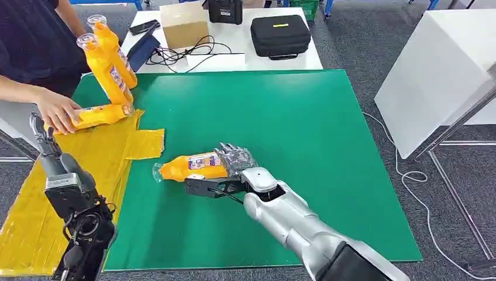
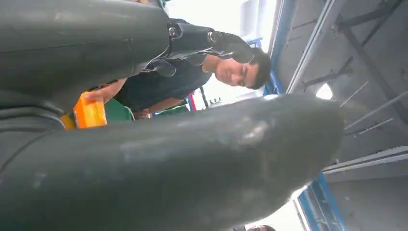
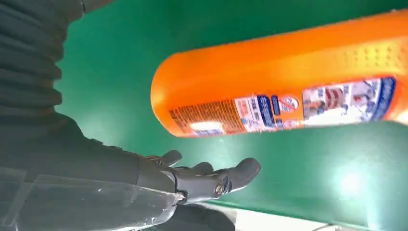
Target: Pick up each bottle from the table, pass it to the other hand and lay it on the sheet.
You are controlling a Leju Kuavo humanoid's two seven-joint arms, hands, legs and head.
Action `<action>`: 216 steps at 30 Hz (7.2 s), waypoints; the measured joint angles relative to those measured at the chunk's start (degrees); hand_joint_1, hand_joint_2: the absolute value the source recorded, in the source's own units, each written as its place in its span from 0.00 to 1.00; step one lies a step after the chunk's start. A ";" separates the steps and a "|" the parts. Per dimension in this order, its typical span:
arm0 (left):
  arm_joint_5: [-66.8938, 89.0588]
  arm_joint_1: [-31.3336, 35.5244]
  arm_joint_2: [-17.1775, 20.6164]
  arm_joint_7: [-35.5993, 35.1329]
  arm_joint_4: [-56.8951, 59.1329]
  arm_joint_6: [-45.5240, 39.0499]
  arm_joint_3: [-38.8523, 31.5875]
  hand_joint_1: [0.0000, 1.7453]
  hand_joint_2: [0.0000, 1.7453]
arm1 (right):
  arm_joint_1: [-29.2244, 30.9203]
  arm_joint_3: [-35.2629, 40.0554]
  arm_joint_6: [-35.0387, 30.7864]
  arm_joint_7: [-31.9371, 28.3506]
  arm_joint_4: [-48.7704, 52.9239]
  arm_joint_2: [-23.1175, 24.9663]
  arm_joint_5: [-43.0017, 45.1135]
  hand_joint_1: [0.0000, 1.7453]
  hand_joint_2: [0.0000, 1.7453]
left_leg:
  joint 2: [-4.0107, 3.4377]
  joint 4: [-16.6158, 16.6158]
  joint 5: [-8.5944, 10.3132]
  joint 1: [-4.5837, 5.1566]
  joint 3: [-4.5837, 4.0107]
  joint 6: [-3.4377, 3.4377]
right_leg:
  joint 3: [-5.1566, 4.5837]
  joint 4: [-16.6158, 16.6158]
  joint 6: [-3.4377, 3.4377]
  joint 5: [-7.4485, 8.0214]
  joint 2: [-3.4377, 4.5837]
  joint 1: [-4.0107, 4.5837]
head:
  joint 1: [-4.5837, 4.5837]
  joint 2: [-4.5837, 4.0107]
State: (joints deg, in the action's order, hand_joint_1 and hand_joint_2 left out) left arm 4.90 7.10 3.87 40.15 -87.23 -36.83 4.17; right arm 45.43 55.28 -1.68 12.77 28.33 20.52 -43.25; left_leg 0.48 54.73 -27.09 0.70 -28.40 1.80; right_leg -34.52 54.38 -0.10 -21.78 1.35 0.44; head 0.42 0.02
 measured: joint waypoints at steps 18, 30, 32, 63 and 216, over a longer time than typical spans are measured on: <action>3.58 -5.29 -2.64 0.00 -14.18 1.07 0.11 0.00 0.00 | 2.96 8.35 2.71 2.21 -7.12 0.00 2.47 0.00 1.00 | 0.02 0.00 0.00 0.01 0.03 0.00 | 0.00 -0.01 0.00 0.00 -0.01 0.00 | 0.00 0.00; 6.14 -5.32 -4.88 0.00 -14.88 1.83 -0.39 0.00 0.00 | 4.85 11.91 9.88 5.31 -7.08 0.50 2.77 0.00 1.00 | 0.01 0.00 0.00 0.01 0.12 0.00 | 0.13 -0.01 0.00 0.00 -0.01 0.00 | 0.02 0.00; 6.67 -5.86 -5.66 0.00 -15.64 1.46 -1.29 0.00 0.00 | 5.78 15.32 14.03 7.67 -4.81 0.83 2.60 0.00 1.00 | 0.01 0.00 0.00 0.02 0.21 0.00 | 0.23 -0.02 0.00 0.00 -0.01 -0.01 | 0.00 0.00; 3.85 -5.59 -3.54 0.00 -13.75 3.30 2.38 0.00 0.00 | -18.84 -21.97 10.53 6.03 81.70 -21.44 -23.37 0.00 1.00 | 0.09 0.01 -0.08 0.09 -0.09 0.15 | -0.03 -0.20 0.02 0.00 -0.17 0.01 | 0.02 0.02; 11.39 -12.80 -18.40 -2.93 -32.41 18.23 -8.59 0.00 0.00 | 5.81 8.83 -3.28 2.40 -1.27 0.37 0.89 0.00 0.00 | 0.06 0.01 0.11 0.02 -0.19 0.00 | -0.16 -0.06 -0.17 0.13 -0.13 0.00 | 0.00 0.00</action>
State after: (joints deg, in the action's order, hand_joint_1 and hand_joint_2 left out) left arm 16.28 -5.70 -14.53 37.22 -119.64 -18.60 -4.42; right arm 51.24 64.11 -4.96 15.17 27.06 20.90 -42.36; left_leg 0.54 54.75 -26.98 0.72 -28.60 1.79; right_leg -34.69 54.32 -0.26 -21.65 1.22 0.44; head 0.42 0.02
